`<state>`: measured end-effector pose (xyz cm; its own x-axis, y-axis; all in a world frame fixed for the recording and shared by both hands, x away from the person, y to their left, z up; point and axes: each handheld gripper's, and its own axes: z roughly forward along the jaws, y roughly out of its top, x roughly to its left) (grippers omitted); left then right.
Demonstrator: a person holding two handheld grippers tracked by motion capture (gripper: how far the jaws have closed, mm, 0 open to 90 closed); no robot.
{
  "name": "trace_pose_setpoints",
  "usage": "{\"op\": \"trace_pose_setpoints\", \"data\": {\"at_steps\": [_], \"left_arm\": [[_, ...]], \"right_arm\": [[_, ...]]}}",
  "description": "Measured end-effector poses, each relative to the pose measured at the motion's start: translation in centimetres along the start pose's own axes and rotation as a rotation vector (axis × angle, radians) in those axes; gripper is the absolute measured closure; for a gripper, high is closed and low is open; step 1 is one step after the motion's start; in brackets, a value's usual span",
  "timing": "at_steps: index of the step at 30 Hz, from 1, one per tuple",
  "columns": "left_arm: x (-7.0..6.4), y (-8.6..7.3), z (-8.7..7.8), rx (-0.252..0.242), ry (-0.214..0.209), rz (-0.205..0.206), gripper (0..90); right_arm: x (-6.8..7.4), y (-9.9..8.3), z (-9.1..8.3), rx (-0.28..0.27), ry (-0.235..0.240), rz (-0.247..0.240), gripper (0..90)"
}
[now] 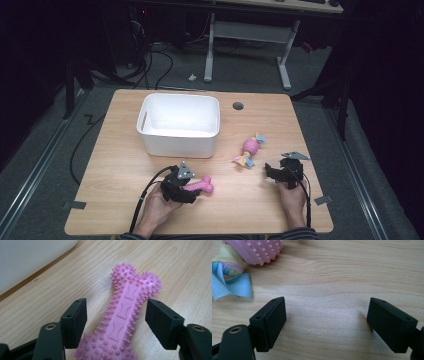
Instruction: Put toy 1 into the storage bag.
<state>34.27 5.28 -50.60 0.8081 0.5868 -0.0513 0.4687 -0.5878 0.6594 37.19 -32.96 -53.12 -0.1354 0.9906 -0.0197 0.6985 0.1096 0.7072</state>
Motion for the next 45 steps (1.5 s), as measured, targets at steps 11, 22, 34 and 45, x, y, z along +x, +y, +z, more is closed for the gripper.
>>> {"op": "trace_pose_setpoints", "data": {"at_steps": [11,22,34,45], "left_arm": [[-0.2,0.0,0.9,0.039,-0.009,0.028,39.2],[-0.2,0.1,1.3,0.054,-0.013,0.047,44.8],[0.1,0.5,1.5,0.078,-0.043,0.084,48.4],[0.1,0.7,1.5,0.094,-0.050,0.125,53.9]], "right_arm": [[0.0,0.0,0.0,0.000,0.000,0.000,15.8],[0.0,0.0,0.0,0.000,0.000,0.000,15.8],[0.0,0.0,0.0,0.000,0.002,0.001,16.2],[0.0,0.0,0.0,-0.002,0.002,-0.002,16.2]]}}
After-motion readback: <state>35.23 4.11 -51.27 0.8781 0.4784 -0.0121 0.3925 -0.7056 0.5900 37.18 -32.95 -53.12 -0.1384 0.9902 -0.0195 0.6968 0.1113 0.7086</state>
